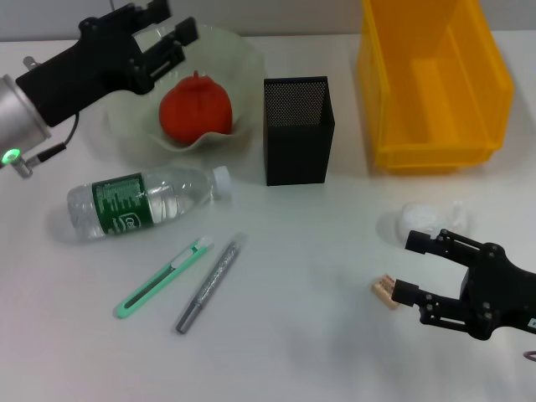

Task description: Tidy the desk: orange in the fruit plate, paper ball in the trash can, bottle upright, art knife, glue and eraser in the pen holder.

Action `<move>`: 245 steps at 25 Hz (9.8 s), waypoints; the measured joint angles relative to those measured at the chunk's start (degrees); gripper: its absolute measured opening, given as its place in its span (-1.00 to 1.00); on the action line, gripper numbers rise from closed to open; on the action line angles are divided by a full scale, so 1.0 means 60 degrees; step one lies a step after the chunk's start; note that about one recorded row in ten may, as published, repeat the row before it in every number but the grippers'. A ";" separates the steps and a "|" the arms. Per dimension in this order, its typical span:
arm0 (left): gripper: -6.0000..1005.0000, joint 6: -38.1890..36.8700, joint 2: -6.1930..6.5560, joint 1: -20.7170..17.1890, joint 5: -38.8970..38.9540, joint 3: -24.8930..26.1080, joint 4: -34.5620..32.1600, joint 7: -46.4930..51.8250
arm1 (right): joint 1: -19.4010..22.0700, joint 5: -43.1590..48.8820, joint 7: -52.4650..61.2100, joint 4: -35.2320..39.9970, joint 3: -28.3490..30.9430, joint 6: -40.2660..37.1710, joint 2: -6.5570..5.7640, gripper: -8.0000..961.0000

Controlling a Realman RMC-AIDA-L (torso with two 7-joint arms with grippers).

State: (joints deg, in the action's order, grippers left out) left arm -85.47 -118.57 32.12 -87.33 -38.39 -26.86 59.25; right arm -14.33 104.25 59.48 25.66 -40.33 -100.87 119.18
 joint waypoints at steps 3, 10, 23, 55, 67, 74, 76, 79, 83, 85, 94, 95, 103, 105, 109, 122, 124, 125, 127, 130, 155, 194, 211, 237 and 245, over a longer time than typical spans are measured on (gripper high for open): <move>-0.01 -0.2974 0.0035 -0.0503 -0.0129 -0.0686 -0.0649 0.0174 | -0.0054 -0.0002 0.0014 0.0007 0.0002 -0.0005 0.0000 0.53; 0.13 -0.4432 -0.0006 -0.1556 -0.0120 -0.1303 -0.0759 0.0233 | -0.0352 -0.0015 0.1071 0.0469 0.0150 -0.0063 -0.0010 0.52; 0.35 -0.4282 0.0002 -0.2319 -0.0198 -0.2366 -0.0216 -0.0346 | -0.1724 0.0252 0.8742 0.5946 0.0121 -0.0765 -0.0068 0.51; 0.38 -0.3383 0.0006 -0.2219 -0.0194 -0.2419 0.0134 -0.0568 | -0.3875 0.7856 1.2589 0.7745 -0.3852 0.0685 0.0022 0.48; 0.38 -0.3274 0.0002 -0.2188 -0.0195 -0.2419 0.0289 -0.0574 | -0.3903 0.7620 1.2600 0.7163 -0.4510 0.1514 0.0050 0.46; 0.38 -0.3262 0.0002 -0.2188 -0.0195 -0.2419 0.0287 -0.0574 | -0.3909 0.7480 1.2600 0.6826 -0.4930 0.1940 0.0052 0.46; 0.38 -0.3247 0.0002 -0.2188 -0.0195 -0.2419 0.0287 -0.0575 | -0.3910 0.7480 1.2600 0.6769 -0.5035 0.2023 0.0051 0.45; 0.38 -0.3219 0.0002 -0.2189 -0.0195 -0.2419 0.0287 -0.0575 | -0.3910 0.7480 1.2601 0.6721 -0.5063 0.2130 0.0048 0.45; 0.37 -0.3210 0.0002 -0.2188 -0.0195 -0.2419 0.0287 -0.0574 | -0.3910 0.7499 1.2601 0.6647 -0.5067 0.2166 0.0045 0.45; 0.37 -0.3182 0.0002 -0.2189 -0.0195 -0.2419 0.0287 -0.0574 | -0.3911 0.7523 1.2601 0.6634 -0.5069 0.2169 0.0043 0.44; 0.37 -0.3143 -0.0008 -0.2189 -0.0195 -0.2419 0.0286 -0.0574 | -0.3893 0.7535 1.2601 0.6561 -0.5085 0.2180 0.0043 0.44; 0.37 -0.3143 -0.0009 -0.2189 -0.0195 -0.2419 0.0287 -0.0574 | -0.3894 0.7537 1.2601 0.6528 -0.5084 0.2180 0.0042 0.43; 0.37 -0.3131 -0.0013 -0.2182 -0.0195 -0.2419 0.0286 -0.0574 | -0.3895 0.7569 1.2600 0.6460 -0.5084 0.2282 0.0023 0.43; 0.37 -0.3129 -0.0013 -0.2177 -0.0195 -0.2419 0.0286 -0.0574 | -0.3886 0.7571 1.2590 0.6460 -0.5084 0.2283 0.0015 0.42; 0.37 -0.3128 -0.0013 -0.2174 -0.0195 -0.2419 0.0287 -0.0574 | -0.3866 0.7572 1.2571 0.6463 -0.5084 0.2282 0.0012 0.27; 0.36 -0.3067 -0.0013 -0.2189 -0.0196 -0.2419 0.0286 -0.0574 | -0.2626 0.5202 1.1795 0.8324 -0.4430 0.2275 0.0075 0.00; 0.36 -0.3049 -0.0013 -0.2189 -0.0196 -0.2419 0.0286 -0.0574 | -0.2354 0.4188 1.1271 0.8314 -0.3918 0.2301 0.0080 0.00; 0.36 -0.3036 -0.0013 -0.2189 -0.0196 -0.2420 0.0286 -0.0574 | -0.2172 0.3511 1.0909 0.8245 -0.3628 0.2356 0.0074 0.00; 0.36 -0.3020 -0.0014 -0.2189 -0.0195 -0.2420 0.0286 -0.0574 | -0.1567 0.1736 0.9845 0.7974 -0.3086 0.2802 0.0052 0.00; 0.36 -0.3006 -0.0013 -0.2189 -0.0195 -0.2420 0.0286 -0.0574 | -0.1137 0.0668 0.8930 0.7719 -0.2969 0.3314 0.0049 0.00; 0.36 -0.3017 -0.0026 -0.2098 -0.0195 -0.2639 0.0375 -0.0574 | -0.1321 -0.1348 0.5269 0.4800 -0.2340 0.6891 0.0013 0.00; 0.36 -0.2981 -0.0013 -0.2060 -0.0145 -0.2585 0.0374 -0.0574 | -0.0896 -0.2433 -0.0095 0.0767 -0.2331 0.1759 0.0087 0.47; 0.36 -0.1997 -0.0002 -0.1836 -0.0173 -0.2662 -0.0033 0.0233 | -0.1132 -0.2825 -0.2214 -0.1515 -0.2335 0.1760 0.0071 0.47; 0.36 -0.1340 0.0001 -0.1530 -0.0821 -0.3021 -0.0864 0.2147 | 0.0199 -0.2608 -0.1464 -0.0177 -0.0275 0.0502 -0.0082 0.47; 0.35 -0.1209 0.0002 -0.1552 -0.0819 -0.3017 -0.0863 0.2146 | 0.0178 -0.2587 -0.1446 -0.0289 -0.0338 0.0879 -0.0048 0.47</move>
State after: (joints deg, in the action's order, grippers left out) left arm -92.72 -118.57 22.80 -92.25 -56.49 -32.03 72.13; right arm -13.27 88.73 50.81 23.93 -42.36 -95.60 118.89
